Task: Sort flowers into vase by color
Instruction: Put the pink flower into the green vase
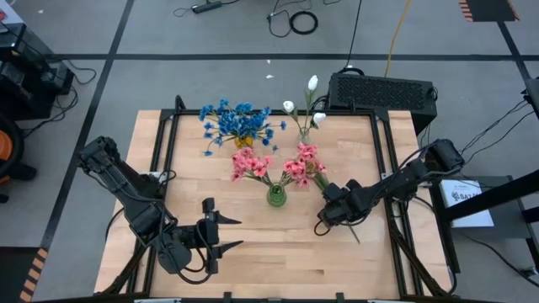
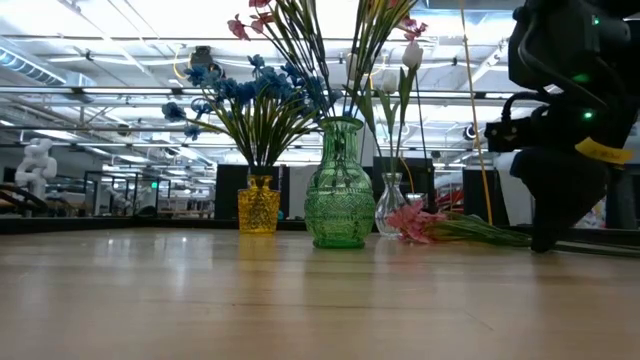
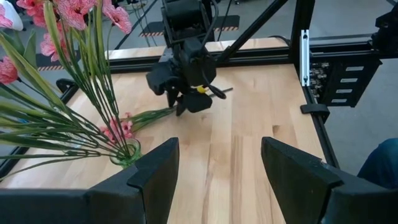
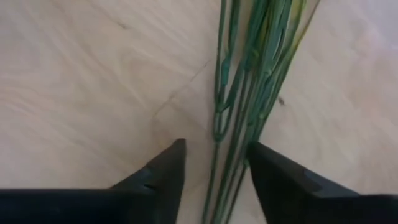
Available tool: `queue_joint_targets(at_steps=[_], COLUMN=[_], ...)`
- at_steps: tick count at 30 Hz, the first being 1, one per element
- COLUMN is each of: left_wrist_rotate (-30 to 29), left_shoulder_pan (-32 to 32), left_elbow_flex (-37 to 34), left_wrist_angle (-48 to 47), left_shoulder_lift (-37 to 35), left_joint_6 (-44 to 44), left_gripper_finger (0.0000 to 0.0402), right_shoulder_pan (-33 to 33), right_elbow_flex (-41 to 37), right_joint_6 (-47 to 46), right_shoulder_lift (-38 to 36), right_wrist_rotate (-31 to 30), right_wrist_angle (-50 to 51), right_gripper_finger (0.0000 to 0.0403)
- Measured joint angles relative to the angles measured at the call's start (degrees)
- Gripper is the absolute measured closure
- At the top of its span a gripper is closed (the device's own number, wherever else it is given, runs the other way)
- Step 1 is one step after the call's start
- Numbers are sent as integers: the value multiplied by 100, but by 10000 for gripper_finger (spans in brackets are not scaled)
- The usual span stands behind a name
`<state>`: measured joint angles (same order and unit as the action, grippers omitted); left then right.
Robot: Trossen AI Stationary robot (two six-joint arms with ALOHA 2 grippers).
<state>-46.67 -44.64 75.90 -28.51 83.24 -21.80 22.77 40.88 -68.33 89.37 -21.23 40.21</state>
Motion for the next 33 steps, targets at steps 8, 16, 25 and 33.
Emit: queue_joint_targets(at_steps=[8,16,25,33], left_wrist_rotate=[-1,-1,-1,-1], left_shoulder_pan=[0,-7,-7,-7], left_elbow_flex=[0,0,0,0], left_wrist_angle=[-49,-114,-114,-38], left_shoulder_lift=[0,0,0,0], left_joint_6=[-19,-26,-31,-31], left_gripper_finger=[167,167,167,167], right_shoulder_pan=[12,697,1918,2916], right_elbow_flex=[-1,107,1428,2892], right_joint_6=[-212,-1230,-2202,-2822], right_shoulder_lift=[-10,14,14,10], right_wrist_rotate=[221,-2,-559,-904], right_wrist_angle=[41,132,1163,2419], right_gripper_finger=[368,400,402,403])
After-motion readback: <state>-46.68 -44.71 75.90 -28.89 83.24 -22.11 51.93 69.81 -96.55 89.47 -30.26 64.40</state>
